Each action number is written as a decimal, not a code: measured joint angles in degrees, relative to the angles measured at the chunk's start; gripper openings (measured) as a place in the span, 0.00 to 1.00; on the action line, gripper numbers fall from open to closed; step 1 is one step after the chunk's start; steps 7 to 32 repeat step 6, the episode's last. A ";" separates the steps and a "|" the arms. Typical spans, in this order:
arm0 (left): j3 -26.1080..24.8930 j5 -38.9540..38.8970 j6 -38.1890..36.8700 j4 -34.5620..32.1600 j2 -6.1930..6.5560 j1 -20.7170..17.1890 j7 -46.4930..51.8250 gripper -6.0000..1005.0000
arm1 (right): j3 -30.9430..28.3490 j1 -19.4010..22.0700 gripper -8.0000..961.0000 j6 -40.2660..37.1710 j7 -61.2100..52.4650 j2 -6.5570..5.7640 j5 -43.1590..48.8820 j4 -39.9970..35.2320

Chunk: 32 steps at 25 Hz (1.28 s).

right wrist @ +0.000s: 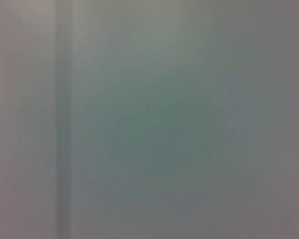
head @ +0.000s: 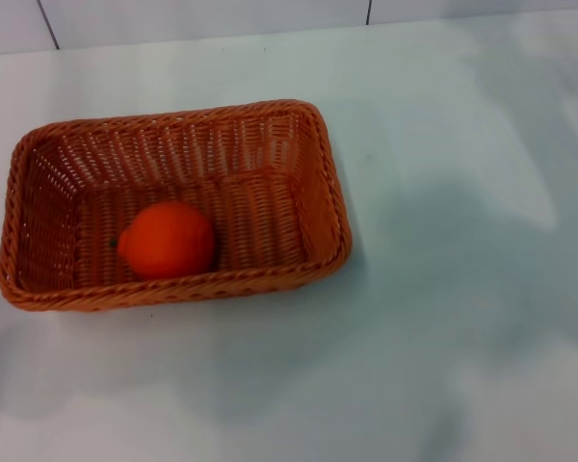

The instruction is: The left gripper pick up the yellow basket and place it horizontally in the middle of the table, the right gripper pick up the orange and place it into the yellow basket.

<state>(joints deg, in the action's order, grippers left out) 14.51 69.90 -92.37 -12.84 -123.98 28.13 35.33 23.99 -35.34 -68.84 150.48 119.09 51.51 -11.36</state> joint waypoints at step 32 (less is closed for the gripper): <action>-0.48 -3.13 0.04 8.64 -0.21 0.34 -17.34 0.76 | -0.84 1.14 0.78 3.23 0.16 -0.13 -5.84 -0.21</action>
